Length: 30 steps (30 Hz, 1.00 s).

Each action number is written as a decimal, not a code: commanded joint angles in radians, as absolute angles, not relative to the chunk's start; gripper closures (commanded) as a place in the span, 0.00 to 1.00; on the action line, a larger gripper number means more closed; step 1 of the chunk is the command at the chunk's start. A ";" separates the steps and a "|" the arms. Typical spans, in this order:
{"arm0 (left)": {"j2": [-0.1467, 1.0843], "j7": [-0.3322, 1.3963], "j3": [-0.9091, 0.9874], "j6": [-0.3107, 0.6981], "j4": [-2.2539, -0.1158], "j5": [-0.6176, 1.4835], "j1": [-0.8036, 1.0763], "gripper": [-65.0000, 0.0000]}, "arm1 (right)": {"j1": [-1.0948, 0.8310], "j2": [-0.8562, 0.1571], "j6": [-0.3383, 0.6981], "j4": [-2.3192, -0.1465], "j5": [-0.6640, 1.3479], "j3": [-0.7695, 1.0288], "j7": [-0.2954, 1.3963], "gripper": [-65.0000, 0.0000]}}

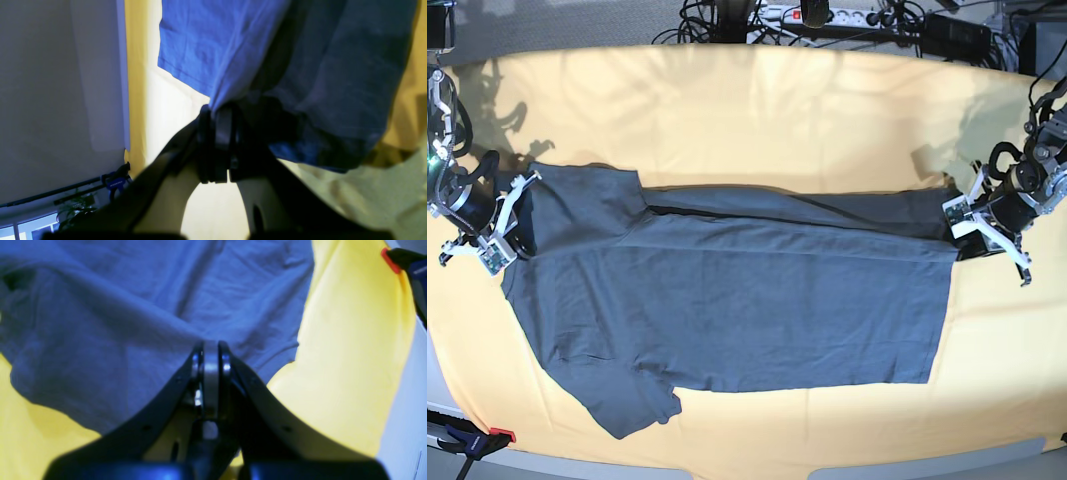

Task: Fold the T-shirt properly
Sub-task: 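Fold the grasped edge over onto the shirt body with both grippers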

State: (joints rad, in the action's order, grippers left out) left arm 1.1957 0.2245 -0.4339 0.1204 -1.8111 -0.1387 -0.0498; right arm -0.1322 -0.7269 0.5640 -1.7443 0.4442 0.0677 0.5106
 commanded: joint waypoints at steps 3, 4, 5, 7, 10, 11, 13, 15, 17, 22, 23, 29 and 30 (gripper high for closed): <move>1.204 0.215 -0.422 0.105 -1.818 -0.142 -0.067 1.00 | -0.111 -0.736 0.557 -1.756 0.439 0.076 0.469 1.00; 1.197 0.216 -0.422 0.105 -1.818 -0.142 -0.067 1.00 | -0.102 -0.731 0.557 -1.756 0.436 0.073 0.471 1.00; 1.193 0.215 -0.422 0.105 -1.818 -0.142 -0.067 1.00 | -0.093 -0.730 0.548 -1.756 0.423 0.066 0.471 1.00; 1.186 0.216 -0.422 0.108 -1.818 -0.143 -0.067 1.00 | -0.065 -0.732 0.513 -1.755 0.387 0.035 0.471 1.00; 1.185 0.220 -0.422 0.108 -1.818 -0.149 -0.067 1.00 | -0.022 -0.732 0.491 -1.751 0.358 -0.027 0.475 1.00; 1.186 0.226 -0.422 0.108 -1.818 -0.149 -0.067 1.00 | -0.011 -0.732 0.491 -1.745 0.356 -0.049 0.476 1.00; 1.185 0.241 -0.422 0.108 -1.817 -0.149 -0.067 1.00 | 0.015 -0.731 0.483 -1.724 0.306 -0.095 0.475 1.00; 1.185 0.249 -0.422 0.109 -1.817 -0.149 -0.064 1.00 | 0.043 -0.731 0.430 -1.692 0.261 -0.131 0.474 1.00; 1.183 0.248 -0.422 0.109 -1.817 -0.149 -0.062 1.00 | 0.064 -0.731 0.416 -1.658 0.262 -0.147 0.474 1.00; 1.183 0.257 -0.422 0.123 -1.812 -0.165 -0.061 1.00 | 0.093 -0.731 0.402 -1.600 0.257 -0.148 0.474 1.00; 1.183 0.256 -0.422 0.123 -1.810 -0.169 -0.061 1.00 | 0.098 -0.731 0.404 -1.590 0.261 -0.148 0.474 1.00; 1.183 0.240 -0.422 0.189 -1.810 -0.168 -0.062 1.00 | 0.100 -0.731 0.421 -1.584 0.246 -0.148 0.471 1.00; 1.183 0.235 -0.422 0.210 -1.810 -0.169 -0.062 1.00 | 0.100 -0.731 0.408 -1.584 0.245 -0.148 0.471 1.00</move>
State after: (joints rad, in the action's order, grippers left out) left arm 1.1580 0.2462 -0.4339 0.2283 -1.8004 -0.1638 -0.0456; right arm 0.0780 -0.7086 0.4213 -1.5715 0.2497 -0.1600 0.4919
